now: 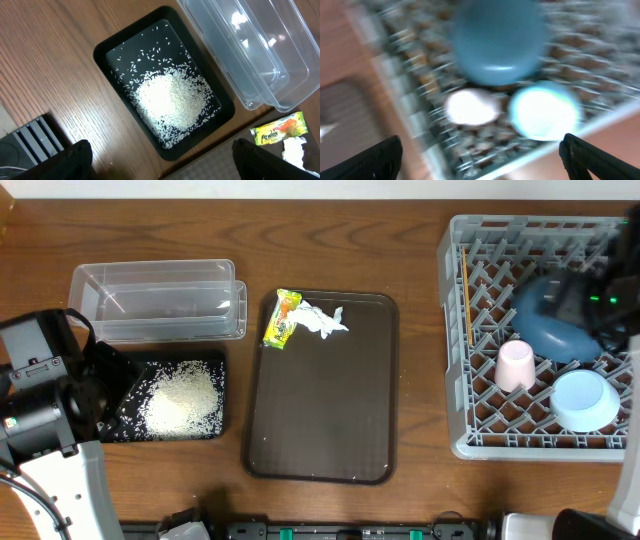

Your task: Sort waste into correct bins and load items into the dishwasher rack

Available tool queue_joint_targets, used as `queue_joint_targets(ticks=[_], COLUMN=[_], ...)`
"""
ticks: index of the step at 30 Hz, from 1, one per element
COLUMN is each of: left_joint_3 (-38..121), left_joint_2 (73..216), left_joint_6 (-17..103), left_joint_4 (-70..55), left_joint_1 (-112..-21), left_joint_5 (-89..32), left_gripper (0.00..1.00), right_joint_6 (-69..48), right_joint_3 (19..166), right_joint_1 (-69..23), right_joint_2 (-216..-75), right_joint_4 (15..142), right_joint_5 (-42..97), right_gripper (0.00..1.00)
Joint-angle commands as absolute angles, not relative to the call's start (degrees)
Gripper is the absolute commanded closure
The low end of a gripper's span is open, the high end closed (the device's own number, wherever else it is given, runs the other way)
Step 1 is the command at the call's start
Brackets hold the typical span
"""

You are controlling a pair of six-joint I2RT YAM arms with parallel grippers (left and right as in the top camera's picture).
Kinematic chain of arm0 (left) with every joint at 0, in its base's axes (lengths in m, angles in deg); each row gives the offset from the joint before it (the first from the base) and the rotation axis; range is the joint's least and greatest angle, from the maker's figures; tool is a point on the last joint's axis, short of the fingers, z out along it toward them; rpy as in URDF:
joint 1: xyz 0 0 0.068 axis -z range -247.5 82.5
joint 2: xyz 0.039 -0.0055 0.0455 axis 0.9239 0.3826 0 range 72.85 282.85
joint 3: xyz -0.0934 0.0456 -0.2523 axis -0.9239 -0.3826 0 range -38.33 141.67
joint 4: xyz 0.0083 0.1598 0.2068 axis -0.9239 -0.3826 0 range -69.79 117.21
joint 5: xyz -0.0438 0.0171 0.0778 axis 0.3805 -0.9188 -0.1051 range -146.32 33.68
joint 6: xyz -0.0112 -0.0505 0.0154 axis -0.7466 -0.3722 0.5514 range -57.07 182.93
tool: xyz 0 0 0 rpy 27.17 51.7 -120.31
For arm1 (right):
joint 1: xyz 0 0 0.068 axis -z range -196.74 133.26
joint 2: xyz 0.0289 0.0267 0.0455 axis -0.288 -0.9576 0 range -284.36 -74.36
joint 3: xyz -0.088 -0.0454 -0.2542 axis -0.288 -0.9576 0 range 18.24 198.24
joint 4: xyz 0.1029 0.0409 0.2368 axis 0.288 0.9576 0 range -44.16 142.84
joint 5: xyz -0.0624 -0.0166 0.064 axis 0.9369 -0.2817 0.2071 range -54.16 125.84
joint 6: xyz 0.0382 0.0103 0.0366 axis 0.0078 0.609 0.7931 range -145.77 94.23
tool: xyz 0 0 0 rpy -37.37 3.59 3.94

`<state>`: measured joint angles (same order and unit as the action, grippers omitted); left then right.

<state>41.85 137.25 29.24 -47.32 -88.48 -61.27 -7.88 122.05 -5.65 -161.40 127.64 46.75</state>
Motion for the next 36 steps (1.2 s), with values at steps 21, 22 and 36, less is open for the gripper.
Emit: queue_joint_targets(ticks=[21, 22, 36], left_joint_3=[42.2, 42.0, 53.6], left_joint_2=[137.2, 137.2, 152.5], left_joint_6=[22.1, 24.0, 48.2], left_joint_4=[-48.7, -48.8, -42.6], left_joint_1=[-88.1, -87.3, -57.5], left_joint_5=[-34.2, -29.7, -36.3], left_gripper=[0.08, 0.08, 0.08], right_joint_6=[-5.4, -5.4, -5.5], right_joint_3=[122.4, 122.4, 122.4], right_joint_1=[0.5, 0.4, 0.5], right_joint_2=[-160.9, -160.9, -160.9], right_joint_4=[128.6, 128.6, 128.6], right_joint_5=[55.3, 55.3, 55.3], right_gripper=[0.01, 0.01, 0.01])
